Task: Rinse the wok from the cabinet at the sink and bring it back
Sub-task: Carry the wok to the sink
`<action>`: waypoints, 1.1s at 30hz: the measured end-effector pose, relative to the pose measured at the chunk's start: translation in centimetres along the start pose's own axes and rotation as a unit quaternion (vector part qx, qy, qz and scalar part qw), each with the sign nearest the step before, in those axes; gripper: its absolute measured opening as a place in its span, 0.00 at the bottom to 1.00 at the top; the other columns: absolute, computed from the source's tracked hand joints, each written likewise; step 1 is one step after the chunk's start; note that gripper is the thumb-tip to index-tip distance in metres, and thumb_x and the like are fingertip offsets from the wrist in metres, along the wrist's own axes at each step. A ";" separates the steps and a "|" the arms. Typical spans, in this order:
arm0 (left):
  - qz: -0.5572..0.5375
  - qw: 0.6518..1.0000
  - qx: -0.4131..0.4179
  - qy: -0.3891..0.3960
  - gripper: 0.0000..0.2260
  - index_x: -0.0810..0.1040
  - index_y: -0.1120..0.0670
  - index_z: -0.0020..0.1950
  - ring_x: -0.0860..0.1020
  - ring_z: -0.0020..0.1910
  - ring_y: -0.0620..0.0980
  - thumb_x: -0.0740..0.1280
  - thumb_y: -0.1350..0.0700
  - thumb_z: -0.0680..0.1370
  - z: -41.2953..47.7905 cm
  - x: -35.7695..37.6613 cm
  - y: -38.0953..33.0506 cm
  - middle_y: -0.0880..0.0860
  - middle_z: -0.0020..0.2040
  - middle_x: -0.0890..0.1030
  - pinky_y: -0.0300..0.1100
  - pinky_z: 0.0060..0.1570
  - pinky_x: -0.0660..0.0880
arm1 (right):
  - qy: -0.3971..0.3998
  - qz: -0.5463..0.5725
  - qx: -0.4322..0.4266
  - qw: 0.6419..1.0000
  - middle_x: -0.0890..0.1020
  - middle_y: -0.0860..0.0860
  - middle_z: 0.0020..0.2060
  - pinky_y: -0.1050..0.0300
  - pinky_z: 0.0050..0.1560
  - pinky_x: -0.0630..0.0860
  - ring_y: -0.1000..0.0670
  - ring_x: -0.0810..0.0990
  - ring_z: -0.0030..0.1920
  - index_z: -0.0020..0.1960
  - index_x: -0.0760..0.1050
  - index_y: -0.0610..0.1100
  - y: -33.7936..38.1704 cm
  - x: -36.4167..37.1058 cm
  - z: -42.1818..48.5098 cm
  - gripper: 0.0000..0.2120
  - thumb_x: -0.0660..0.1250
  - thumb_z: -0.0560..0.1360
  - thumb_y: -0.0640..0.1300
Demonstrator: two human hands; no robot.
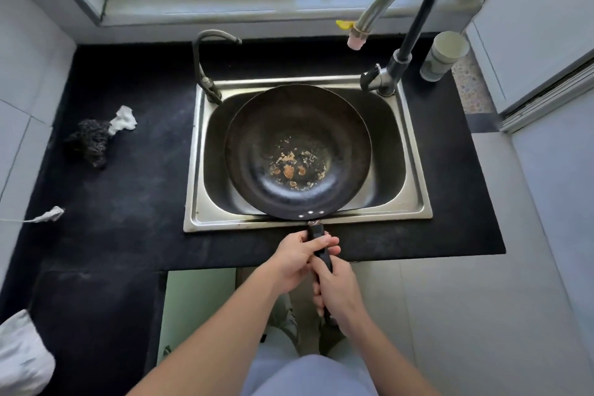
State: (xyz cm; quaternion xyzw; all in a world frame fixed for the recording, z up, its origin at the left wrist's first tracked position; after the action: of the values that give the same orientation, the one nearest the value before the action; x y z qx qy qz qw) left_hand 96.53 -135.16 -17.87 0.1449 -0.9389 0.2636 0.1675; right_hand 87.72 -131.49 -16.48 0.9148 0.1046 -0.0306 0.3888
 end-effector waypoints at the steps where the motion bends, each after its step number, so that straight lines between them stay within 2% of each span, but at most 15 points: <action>1: 0.002 1.000 -0.003 0.001 0.11 0.77 0.61 0.58 0.84 0.53 0.52 0.70 0.61 0.77 0.1 -0.2 0.1 0.60 0.58 0.84 0.53 0.62 0.77 | -0.003 -0.001 -0.001 1.000 0.74 0.50 0.24 0.54 0.26 0.71 0.50 0.71 0.22 0.39 0.76 0.42 -0.1 0.2 0.1 0.15 0.62 0.81 0.48; 7: 0.020 1.000 -0.012 0.003 0.06 0.80 0.59 0.54 0.84 0.53 0.54 0.70 0.60 0.77 0.7 -1.3 0.1 0.57 0.52 0.86 0.54 0.66 0.73 | -0.020 0.012 0.001 1.000 0.74 0.51 0.24 0.55 0.25 0.70 0.51 0.70 0.22 0.38 0.76 0.42 0.0 0.8 0.6 0.16 0.61 0.82 0.48; 9: 0.030 0.999 -0.011 -0.001 0.07 0.81 0.61 0.54 0.84 0.52 0.54 0.69 0.60 0.78 0.9 -1.6 0.0 0.58 0.52 0.86 0.52 0.63 0.74 | -0.023 0.013 0.004 1.000 0.74 0.51 0.23 0.55 0.25 0.70 0.52 0.70 0.22 0.39 0.76 0.41 0.1 1.0 0.9 0.16 0.61 0.82 0.48; 12: 0.046 0.999 -0.018 -0.010 0.12 0.80 0.64 0.58 0.82 0.51 0.55 0.69 0.59 0.78 1.1 -2.0 -0.2 0.60 0.53 0.85 0.48 0.54 0.74 | -0.035 0.006 0.010 0.999 0.75 0.51 0.23 0.54 0.26 0.72 0.52 0.72 0.22 0.40 0.77 0.41 -0.1 1.2 1.4 0.16 0.61 0.82 0.48; 16: 0.049 0.999 -0.018 -0.010 0.12 0.81 0.64 0.58 0.83 0.54 0.56 0.70 0.59 0.77 1.2 -2.3 -0.1 0.62 0.55 0.85 0.51 0.61 0.76 | -0.049 -0.002 0.011 0.999 0.76 0.51 0.23 0.51 0.29 0.74 0.51 0.73 0.23 0.40 0.78 0.42 -0.3 1.3 1.5 0.16 0.61 0.82 0.48; 19: 0.048 0.999 -0.017 -0.005 0.12 0.81 0.63 0.58 0.84 0.52 0.54 0.70 0.58 0.77 1.1 -2.2 -0.2 0.61 0.54 0.85 0.44 0.50 0.80 | -0.048 0.006 0.010 0.999 0.75 0.51 0.23 0.52 0.27 0.73 0.50 0.73 0.23 0.41 0.77 0.41 -0.1 1.4 1.5 0.15 0.61 0.82 0.47; 21: 0.047 0.999 -0.016 -0.006 0.12 0.81 0.63 0.58 0.84 0.53 0.54 0.69 0.58 0.78 1.1 -2.4 -0.3 0.60 0.54 0.85 0.44 0.51 0.79 | -0.051 -0.002 0.003 0.999 0.75 0.51 0.23 0.53 0.27 0.73 0.51 0.73 0.23 0.40 0.77 0.42 0.1 1.4 1.6 0.15 0.60 0.82 0.46; 22: 0.050 0.999 -0.016 -0.007 0.12 0.81 0.63 0.57 0.84 0.52 0.55 0.69 0.57 0.78 1.2 -2.5 -0.3 0.59 0.54 0.85 0.45 0.51 0.79 | -0.052 -0.005 0.000 0.999 0.75 0.51 0.23 0.53 0.27 0.73 0.52 0.73 0.22 0.40 0.77 0.42 0.3 1.5 1.7 0.15 0.60 0.82 0.46; 23: 0.056 0.998 -0.017 -0.007 0.12 0.82 0.63 0.57 0.83 0.47 0.56 0.69 0.56 0.78 1.2 -2.6 -0.4 0.59 0.53 0.85 0.45 0.45 0.79 | -0.052 -0.004 -0.002 0.999 0.75 0.51 0.23 0.54 0.26 0.73 0.52 0.73 0.22 0.39 0.76 0.43 0.5 1.6 1.9 0.16 0.60 0.83 0.46; 25: 0.077 0.997 -0.021 -0.007 0.14 0.82 0.63 0.55 0.78 0.32 0.54 0.69 0.53 0.78 1.1 -2.6 -0.6 0.60 0.46 0.86 0.41 0.28 0.75 | -0.052 -0.002 -0.005 0.999 0.75 0.51 0.23 0.54 0.25 0.73 0.52 0.73 0.22 0.38 0.75 0.43 0.8 1.9 2.4 0.17 0.59 0.83 0.46; 26: 0.085 0.996 -0.023 -0.010 0.14 0.82 0.64 0.55 0.74 0.25 0.51 0.69 0.53 0.79 1.1 -2.7 -0.7 0.59 0.40 0.84 0.40 0.23 0.72 | -0.054 -0.004 -0.006 0.998 0.75 0.51 0.23 0.55 0.25 0.73 0.51 0.73 0.22 0.37 0.76 0.43 0.9 1.9 2.7 0.17 0.59 0.83 0.46; 28: 0.082 0.996 -0.023 -0.017 0.14 0.82 0.64 0.56 0.70 0.19 0.48 0.68 0.53 0.79 1.2 -2.9 -1.0 0.57 0.34 0.81 0.39 0.21 0.70 | -0.055 -0.002 -0.005 0.998 0.75 0.51 0.22 0.55 0.24 0.72 0.50 0.73 0.22 0.37 0.76 0.42 1.0 2.2 3.1 0.17 0.59 0.83 0.46; 33: 0.067 0.997 -0.024 -0.024 0.14 0.82 0.64 0.55 0.68 0.20 0.46 0.69 0.54 0.78 1.4 -3.2 -1.4 0.59 0.43 0.83 0.38 0.21 0.70 | -0.054 0.008 0.002 0.999 0.76 0.51 0.23 0.54 0.24 0.73 0.50 0.73 0.22 0.38 0.76 0.42 0.9 2.6 3.5 0.17 0.59 0.83 0.46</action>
State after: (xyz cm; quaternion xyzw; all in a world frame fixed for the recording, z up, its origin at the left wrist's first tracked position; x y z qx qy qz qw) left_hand 99.63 -136.42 -19.61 0.0835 -0.9564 0.2478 0.1302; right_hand 90.59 -134.16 -18.58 0.9134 0.0762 -0.0770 0.3924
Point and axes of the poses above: each hand's wrist, its own z-axis towards the middle knuckle, its own x-axis out of the palm, y = z × x, the point moved 7 cm from there along z, towards the middle knuckle
